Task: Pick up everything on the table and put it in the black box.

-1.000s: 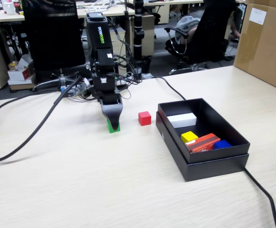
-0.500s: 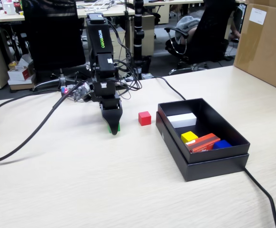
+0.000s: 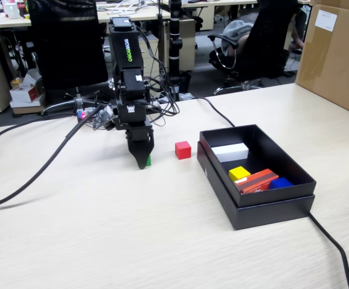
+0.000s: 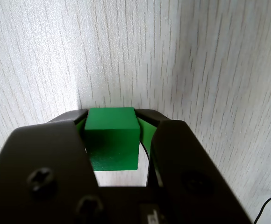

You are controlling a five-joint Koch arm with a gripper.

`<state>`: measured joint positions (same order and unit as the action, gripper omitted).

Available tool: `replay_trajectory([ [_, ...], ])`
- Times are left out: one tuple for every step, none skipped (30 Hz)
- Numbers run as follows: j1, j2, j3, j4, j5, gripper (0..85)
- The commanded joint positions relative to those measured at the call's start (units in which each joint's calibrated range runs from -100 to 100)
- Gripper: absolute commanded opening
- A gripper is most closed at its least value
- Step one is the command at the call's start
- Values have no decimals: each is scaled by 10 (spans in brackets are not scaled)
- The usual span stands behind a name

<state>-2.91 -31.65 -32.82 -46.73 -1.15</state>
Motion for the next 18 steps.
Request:
replay_trajectory([
  [-1, -4, 17, 4, 4, 57],
  [-2, -12, 16, 4, 3, 56],
  [-2, -21, 16, 4, 3, 56],
  [-3, -29, 16, 3, 3, 56],
  [-3, -42, 20, -4, 3, 56],
  [-3, -56, 24, -15, 2, 56],
  [-3, -73, 33, -28, 2, 56],
  [-2, -91, 43, -42, 3, 56],
  [-2, -111, 53, -55, 3, 56],
  [1, -136, 72, -72, 4, 56],
  [2, -149, 81, -79, 5, 56],
  [8, -174, 102, -93, 8, 56],
  [13, -189, 119, -103, 9, 57],
  [17, -200, 130, -109, 12, 57],
  [24, -216, 145, -115, 15, 57],
  [38, -236, 172, -128, 21, 57],
  [42, -241, 179, -132, 23, 57],
  [55, -251, 196, -134, 27, 57],
])
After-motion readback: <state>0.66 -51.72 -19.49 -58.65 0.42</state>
